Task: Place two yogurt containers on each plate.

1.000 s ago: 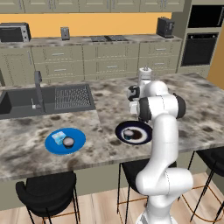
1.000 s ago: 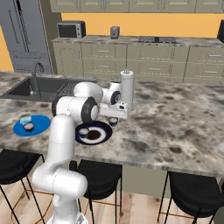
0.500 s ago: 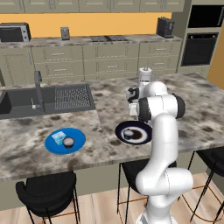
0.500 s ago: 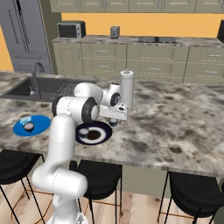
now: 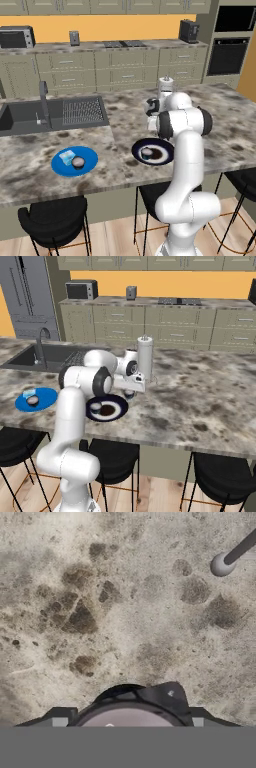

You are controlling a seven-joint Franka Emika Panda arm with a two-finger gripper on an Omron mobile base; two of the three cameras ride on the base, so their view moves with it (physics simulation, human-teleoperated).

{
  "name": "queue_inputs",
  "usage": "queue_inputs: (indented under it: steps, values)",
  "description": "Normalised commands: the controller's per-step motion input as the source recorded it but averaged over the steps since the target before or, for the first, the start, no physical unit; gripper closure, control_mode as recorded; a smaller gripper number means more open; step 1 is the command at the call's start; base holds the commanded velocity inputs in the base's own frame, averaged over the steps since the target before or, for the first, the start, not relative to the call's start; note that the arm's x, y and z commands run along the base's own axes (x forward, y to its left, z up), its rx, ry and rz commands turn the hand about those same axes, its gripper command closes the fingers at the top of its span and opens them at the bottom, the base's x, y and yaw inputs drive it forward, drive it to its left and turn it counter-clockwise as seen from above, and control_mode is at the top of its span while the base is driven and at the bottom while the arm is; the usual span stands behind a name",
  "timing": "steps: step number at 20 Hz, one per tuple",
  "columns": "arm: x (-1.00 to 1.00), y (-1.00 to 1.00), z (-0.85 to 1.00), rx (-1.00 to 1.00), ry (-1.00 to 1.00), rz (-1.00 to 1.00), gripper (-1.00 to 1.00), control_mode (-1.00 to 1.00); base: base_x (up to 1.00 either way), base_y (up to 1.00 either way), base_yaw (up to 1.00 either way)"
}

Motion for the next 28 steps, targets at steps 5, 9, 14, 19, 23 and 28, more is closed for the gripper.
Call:
queue_inputs:
  steps: [5,9,14,19,23,28]
  values:
    - [-0.19,0.0,0.49,0.0,0.01,0.0,1.0,-1.0,0.0,0.0,0.0]
    - [-0.91,0.0,0.13,0.0,0.0,0.0,1.0,-1.0,0.0,0.0,0.0]
    - [-0.99,0.05,0.0,0.0,0.0,0.0,1.0,-1.0,0.0,0.0,0.0]
    - [-0.66,0.05,0.0,0.0,0.0,0.0,1.0,-1.0,0.0,0.0,0.0]
    - [0.0,0.28,-0.06,0.0,0.0,0.0,1.0,-1.0,0.0,0.0,0.0]
    - [0.0,0.26,-0.06,0.0,0.0,0.0,1.0,-1.0,0.0,0.0,0.0]
